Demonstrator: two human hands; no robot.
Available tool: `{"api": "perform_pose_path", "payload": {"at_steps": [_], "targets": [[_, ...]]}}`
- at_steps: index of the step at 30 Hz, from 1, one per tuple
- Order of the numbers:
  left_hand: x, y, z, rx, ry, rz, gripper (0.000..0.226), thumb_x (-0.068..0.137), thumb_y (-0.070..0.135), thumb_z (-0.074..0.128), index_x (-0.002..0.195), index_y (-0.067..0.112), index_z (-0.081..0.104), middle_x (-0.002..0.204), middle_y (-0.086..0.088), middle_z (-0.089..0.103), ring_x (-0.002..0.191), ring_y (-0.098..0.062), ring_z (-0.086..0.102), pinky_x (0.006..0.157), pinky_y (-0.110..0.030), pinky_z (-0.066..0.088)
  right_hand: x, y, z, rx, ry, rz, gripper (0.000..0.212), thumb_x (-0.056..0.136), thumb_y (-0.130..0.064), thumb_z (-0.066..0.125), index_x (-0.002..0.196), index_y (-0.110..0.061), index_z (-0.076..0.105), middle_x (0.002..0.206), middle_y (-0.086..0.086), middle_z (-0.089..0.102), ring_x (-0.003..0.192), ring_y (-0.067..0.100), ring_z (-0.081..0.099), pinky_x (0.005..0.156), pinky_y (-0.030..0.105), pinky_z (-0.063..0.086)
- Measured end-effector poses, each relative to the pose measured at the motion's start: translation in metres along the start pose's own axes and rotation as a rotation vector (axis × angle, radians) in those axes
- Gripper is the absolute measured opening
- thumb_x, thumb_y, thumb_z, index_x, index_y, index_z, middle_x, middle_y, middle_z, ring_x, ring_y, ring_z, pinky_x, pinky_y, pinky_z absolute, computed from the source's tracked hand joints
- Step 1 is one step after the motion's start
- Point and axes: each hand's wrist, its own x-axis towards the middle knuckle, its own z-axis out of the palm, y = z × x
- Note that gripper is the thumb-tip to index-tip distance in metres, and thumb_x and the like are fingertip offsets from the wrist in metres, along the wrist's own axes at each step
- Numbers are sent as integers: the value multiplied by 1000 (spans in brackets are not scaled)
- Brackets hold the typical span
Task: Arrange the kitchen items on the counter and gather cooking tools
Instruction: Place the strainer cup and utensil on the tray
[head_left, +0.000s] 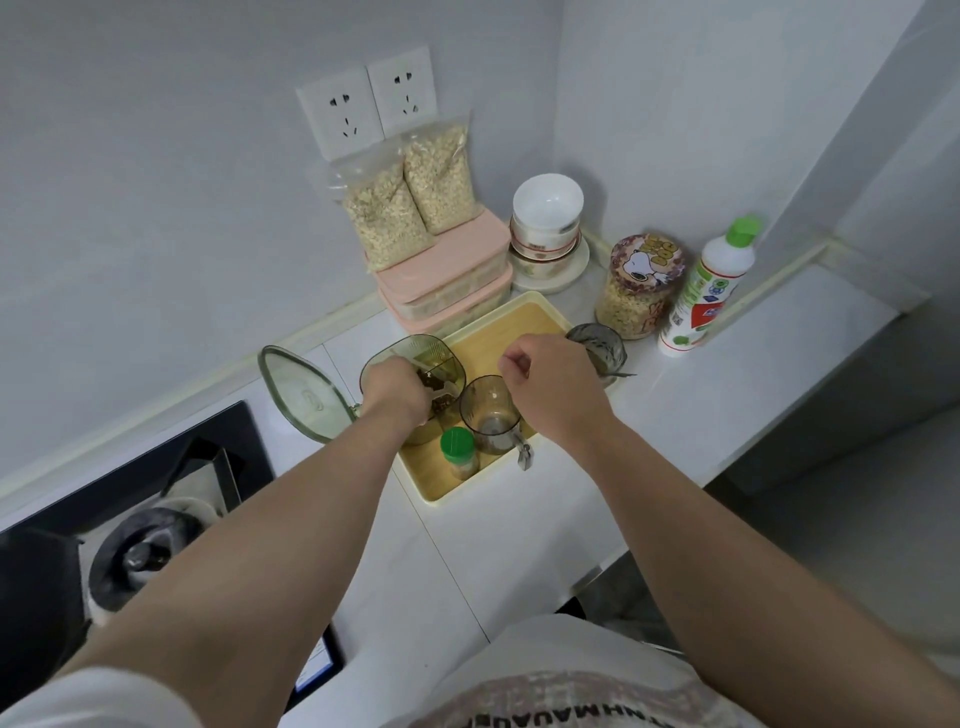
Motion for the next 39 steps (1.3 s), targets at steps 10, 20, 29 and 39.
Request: {"api": "perform_pose_path", "payload": {"at_steps": [10, 20, 29, 39], "targets": [[-27, -9, -33, -219, 258, 18, 19, 97, 10, 45, 112, 7, 55, 102, -15, 61, 87, -33, 57, 63, -37, 46, 6, -11, 10, 9, -6, -85, 15, 95, -20, 59, 86, -14, 69, 78, 0, 67, 71, 16, 61, 66, 35, 56], [-51, -95, -101, -429, 587, -159, 36, 99, 11, 42, 132, 6, 57, 133, -16, 56, 122, -34, 52, 90, -33, 40, 15, -58, 30, 78, -85, -156, 11, 94, -16, 61, 88, -13, 71, 79, -7, 67, 67, 5, 59, 66, 28, 55], [-58, -119, -78, -1233, 260, -374, 40, 92, -4, 36, 119, 8, 63, 100, -5, 73, 78, -28, 74, 79, -38, 61, -5, -124, 72, 306, -256, -345, 21, 94, -30, 65, 105, -13, 73, 92, 1, 76, 82, 19, 69, 78, 32, 55], [-42, -92, -63, -1203, 32, -182, 25, 97, 2, 52, 108, 12, 71, 109, -7, 71, 80, -25, 73, 76, -34, 62, 16, -105, 58, 22, -94, -270, 22, 96, -19, 58, 114, -15, 68, 93, 4, 73, 83, 23, 68, 72, 37, 58]]}}
